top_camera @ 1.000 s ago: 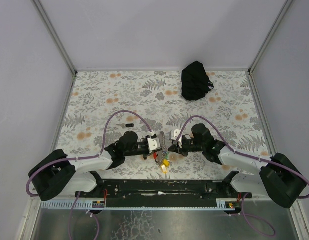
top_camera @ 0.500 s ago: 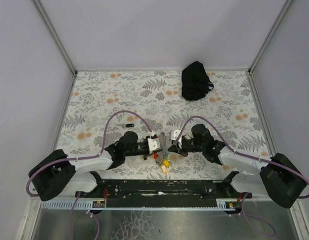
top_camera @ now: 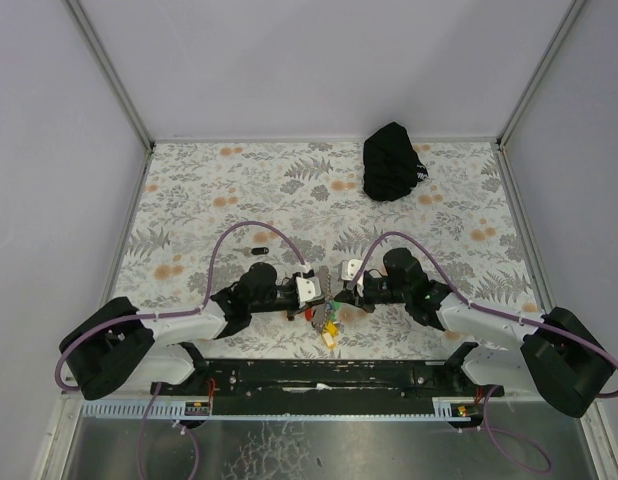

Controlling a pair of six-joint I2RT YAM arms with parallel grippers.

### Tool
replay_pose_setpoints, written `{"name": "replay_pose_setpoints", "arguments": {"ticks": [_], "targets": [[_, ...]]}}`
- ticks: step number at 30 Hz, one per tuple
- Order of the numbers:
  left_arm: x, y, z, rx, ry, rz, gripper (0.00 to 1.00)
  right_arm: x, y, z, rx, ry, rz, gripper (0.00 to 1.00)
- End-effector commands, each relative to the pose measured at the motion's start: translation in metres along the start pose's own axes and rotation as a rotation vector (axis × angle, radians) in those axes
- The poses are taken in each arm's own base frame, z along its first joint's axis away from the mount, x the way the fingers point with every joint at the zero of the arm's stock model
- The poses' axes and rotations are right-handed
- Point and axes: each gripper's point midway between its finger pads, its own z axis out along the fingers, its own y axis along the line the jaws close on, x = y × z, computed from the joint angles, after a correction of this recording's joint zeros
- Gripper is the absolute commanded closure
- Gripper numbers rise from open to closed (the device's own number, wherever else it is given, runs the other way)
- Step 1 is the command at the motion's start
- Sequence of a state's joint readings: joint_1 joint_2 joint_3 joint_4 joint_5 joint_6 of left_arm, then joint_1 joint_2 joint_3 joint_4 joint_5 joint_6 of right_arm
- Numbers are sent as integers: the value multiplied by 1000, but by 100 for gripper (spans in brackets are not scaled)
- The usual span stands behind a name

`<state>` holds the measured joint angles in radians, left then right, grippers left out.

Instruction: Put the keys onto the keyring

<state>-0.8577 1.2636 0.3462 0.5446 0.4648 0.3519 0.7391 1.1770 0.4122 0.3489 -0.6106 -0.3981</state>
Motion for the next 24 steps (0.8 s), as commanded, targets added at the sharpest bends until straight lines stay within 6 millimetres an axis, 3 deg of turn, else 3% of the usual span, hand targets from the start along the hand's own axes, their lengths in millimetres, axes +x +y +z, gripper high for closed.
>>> {"name": "replay_pose_setpoints", "arguments": {"ticks": [1,11,20,24], "targets": [[-29,4,5,2,-94,40,100,-23,-6,2,12,-59,-66,100],[-33,9,-2,-32,-141,15,100,-21,-9,1,33,-40,-61,100],[-39,7,-14,41,-220,-47,100,-3,-46,-3,241,73,51,100],[-38,13,-14,21,-219,-74,100,-16,-39,-6,216,2,11,100]]}}
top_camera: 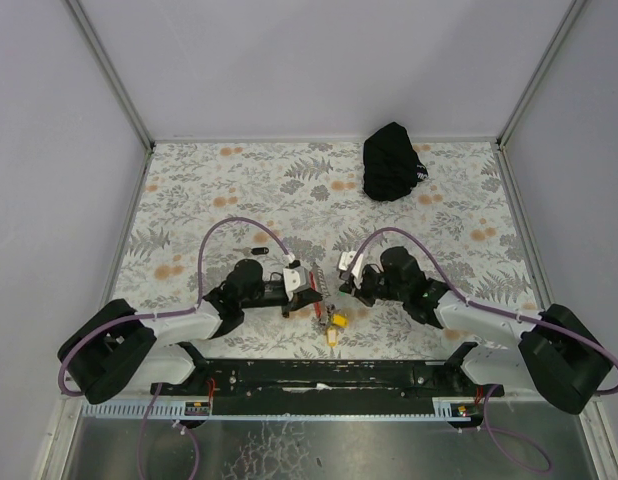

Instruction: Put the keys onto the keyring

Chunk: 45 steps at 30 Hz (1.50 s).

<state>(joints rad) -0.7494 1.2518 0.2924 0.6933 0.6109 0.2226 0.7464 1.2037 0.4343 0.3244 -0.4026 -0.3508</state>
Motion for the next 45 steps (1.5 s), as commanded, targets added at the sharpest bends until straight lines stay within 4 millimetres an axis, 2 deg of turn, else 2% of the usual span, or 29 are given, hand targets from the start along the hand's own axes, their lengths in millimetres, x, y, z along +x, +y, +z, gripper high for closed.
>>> {"name": "replay_pose_setpoints", "arguments": {"ticks": [1,12,22,45], "targets": [[-26,4,0,8,-103,25,100,-36,-5,-7,30,-128,-48,100],[-25,12,-8,-4,-130,-5,100,-51,30,-15,-149,-237,-145,100],[-24,7,-5,51,-132,-21,100,-46,29,-10,-156,-211,-132,100],[-25,-6,-3,143,-136,6,100,-51,38,-10,-212,-240,-146,100]]}}
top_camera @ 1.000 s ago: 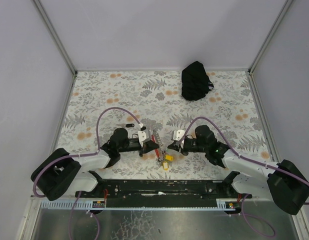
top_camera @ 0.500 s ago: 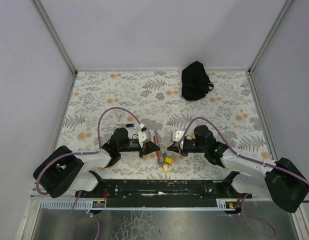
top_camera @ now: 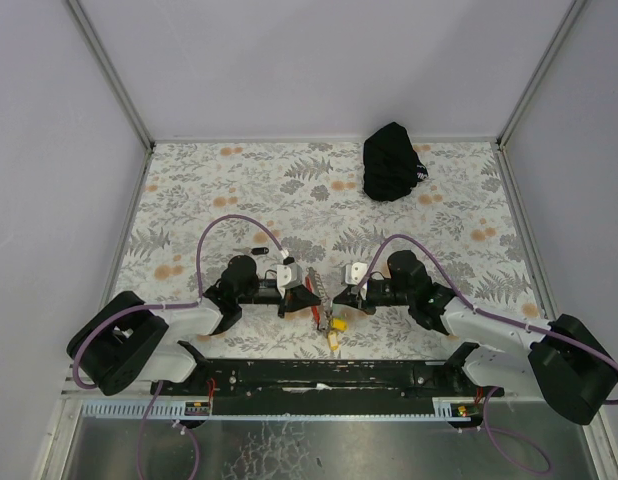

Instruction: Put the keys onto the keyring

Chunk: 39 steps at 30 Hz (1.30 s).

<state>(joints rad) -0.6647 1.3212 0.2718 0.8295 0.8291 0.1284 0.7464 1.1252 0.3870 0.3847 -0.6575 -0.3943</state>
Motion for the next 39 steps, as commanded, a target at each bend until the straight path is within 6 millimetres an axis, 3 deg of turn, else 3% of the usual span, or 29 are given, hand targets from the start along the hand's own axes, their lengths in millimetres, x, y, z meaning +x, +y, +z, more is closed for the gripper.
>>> {"name": "replay_pose_setpoints", "arguments": {"ticks": [1,39], "targets": [[-23,3,4,22,-65,88,100,-21,-4,3,-6,-61,-61,100],[-23,2,8,27,-63,78,100,-25,1,6,-46,-71,-49,100]]}}
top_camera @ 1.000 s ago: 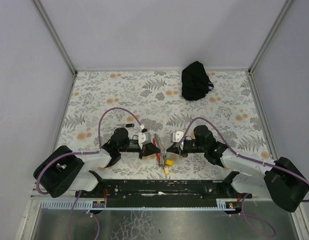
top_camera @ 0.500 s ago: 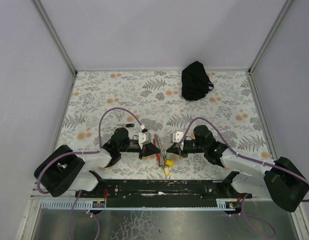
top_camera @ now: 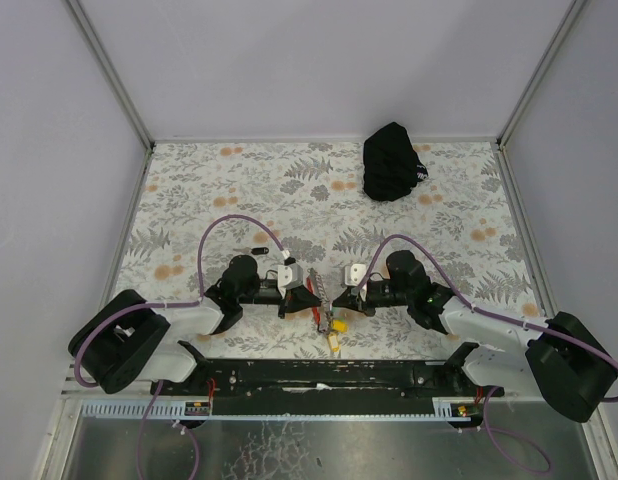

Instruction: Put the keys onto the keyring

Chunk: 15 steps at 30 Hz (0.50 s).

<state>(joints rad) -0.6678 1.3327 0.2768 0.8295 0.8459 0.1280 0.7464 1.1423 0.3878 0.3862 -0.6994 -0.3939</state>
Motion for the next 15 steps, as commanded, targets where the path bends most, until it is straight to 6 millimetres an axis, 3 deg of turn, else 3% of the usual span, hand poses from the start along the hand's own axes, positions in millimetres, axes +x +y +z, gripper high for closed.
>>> {"name": "replay_pose_setpoints", "arguments": {"ticks": [1,15], "targets": [[-24,4,7,8,-65,83,100,-26,-7,4,0,-63,-62,100],[-24,4,8,13,-64,83,100,-23,-11,4,27,-48,-52,100]]}}
